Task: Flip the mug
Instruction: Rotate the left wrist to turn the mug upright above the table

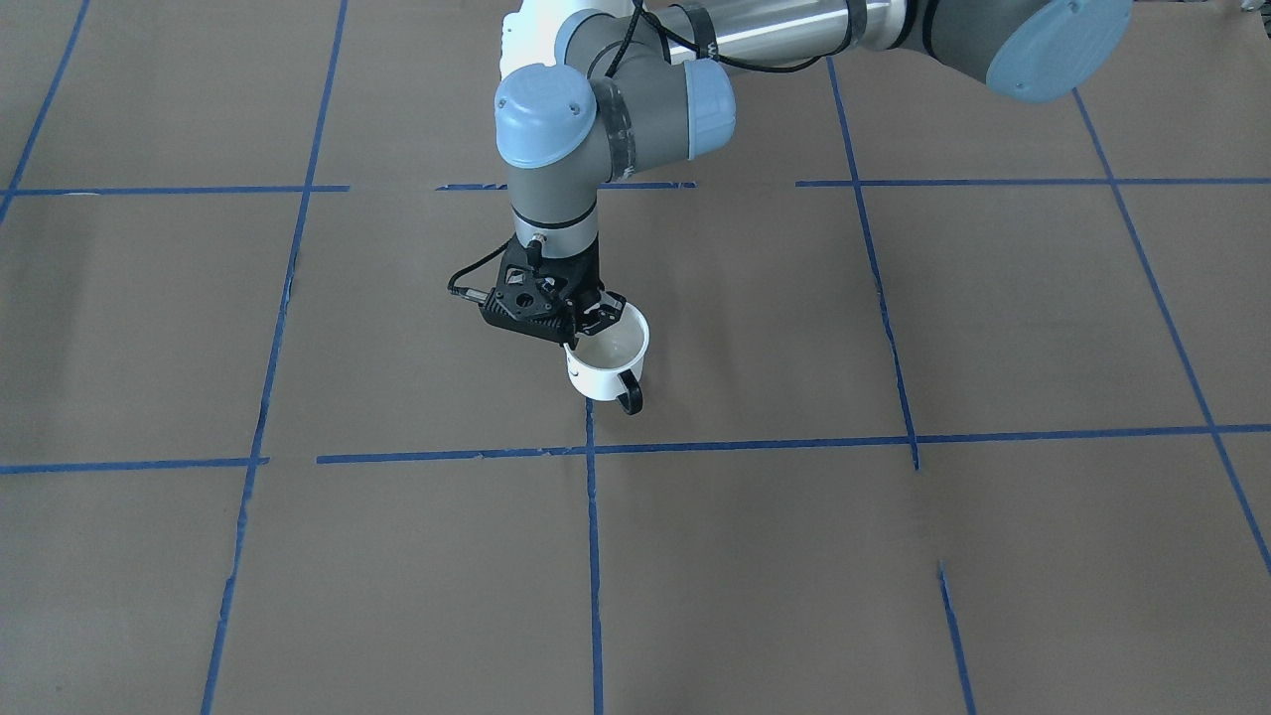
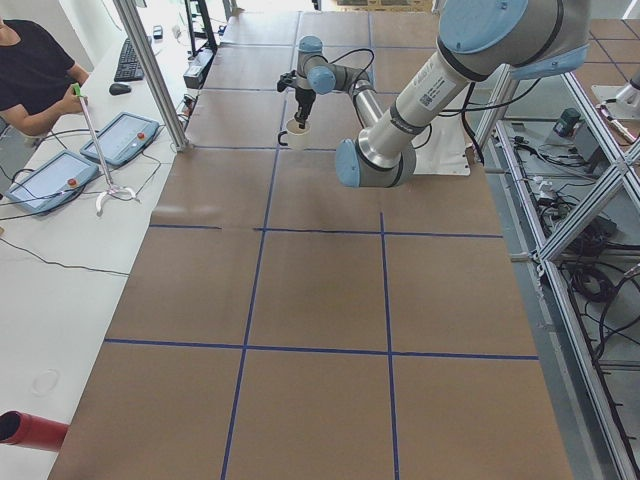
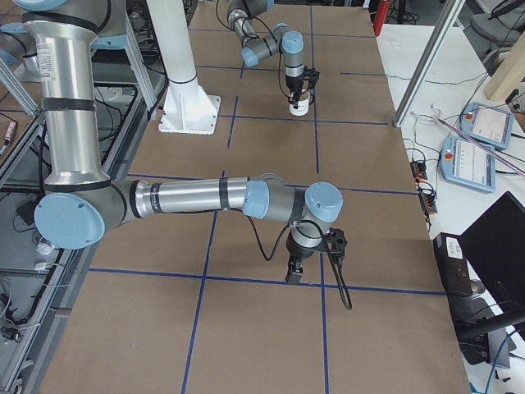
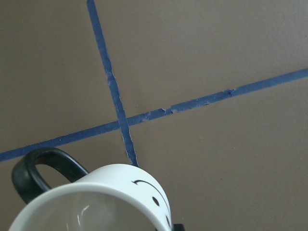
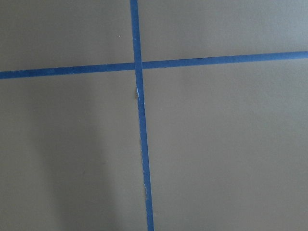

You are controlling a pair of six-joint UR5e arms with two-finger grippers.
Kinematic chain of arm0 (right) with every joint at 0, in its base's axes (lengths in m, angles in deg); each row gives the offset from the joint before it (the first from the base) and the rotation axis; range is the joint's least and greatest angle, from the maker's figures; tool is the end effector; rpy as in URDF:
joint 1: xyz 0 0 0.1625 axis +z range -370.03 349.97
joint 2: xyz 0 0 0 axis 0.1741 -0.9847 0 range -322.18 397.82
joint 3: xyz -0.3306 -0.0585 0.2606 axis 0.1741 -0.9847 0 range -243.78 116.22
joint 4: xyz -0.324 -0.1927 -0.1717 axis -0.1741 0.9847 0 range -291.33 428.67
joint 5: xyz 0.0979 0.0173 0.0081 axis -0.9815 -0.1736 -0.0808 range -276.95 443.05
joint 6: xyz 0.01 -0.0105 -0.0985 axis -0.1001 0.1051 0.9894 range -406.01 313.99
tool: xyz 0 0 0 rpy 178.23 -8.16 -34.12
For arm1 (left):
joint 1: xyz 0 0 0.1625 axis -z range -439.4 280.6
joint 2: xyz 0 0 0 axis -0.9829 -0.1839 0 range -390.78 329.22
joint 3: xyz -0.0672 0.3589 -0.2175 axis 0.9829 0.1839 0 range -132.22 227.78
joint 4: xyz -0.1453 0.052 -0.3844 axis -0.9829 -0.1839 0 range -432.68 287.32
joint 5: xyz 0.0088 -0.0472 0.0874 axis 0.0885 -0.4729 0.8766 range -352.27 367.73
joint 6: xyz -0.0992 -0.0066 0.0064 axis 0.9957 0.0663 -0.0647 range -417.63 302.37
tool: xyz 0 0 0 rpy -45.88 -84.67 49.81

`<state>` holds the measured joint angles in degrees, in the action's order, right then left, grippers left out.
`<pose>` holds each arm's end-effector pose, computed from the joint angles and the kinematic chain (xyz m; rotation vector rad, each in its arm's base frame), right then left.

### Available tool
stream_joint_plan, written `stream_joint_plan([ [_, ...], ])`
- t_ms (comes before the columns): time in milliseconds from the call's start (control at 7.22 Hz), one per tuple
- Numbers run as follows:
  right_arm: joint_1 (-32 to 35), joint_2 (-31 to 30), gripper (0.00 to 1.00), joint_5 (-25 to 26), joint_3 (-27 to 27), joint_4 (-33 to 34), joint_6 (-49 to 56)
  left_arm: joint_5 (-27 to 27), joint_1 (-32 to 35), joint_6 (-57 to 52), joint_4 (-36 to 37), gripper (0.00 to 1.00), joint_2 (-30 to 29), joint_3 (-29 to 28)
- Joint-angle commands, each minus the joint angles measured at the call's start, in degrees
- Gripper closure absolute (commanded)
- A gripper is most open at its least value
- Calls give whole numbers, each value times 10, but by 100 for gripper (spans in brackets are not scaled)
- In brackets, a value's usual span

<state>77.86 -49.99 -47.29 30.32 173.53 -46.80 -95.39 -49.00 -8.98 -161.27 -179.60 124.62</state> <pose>0.0507 -0.4956 0.6341 -0.1610 -0.6989 0.0306 0.6139 -0.4886 0.1019 0.2751 0.7525 0.2692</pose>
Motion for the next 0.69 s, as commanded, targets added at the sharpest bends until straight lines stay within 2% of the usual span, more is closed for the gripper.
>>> stream_joint_plan([
  [0,0,0,0,0,0,0,0,-4,-5,-44,4,100,2,1],
  [554,0,0,0,0,0,0,0,-6,-40,-49,3,100,3,-2],
])
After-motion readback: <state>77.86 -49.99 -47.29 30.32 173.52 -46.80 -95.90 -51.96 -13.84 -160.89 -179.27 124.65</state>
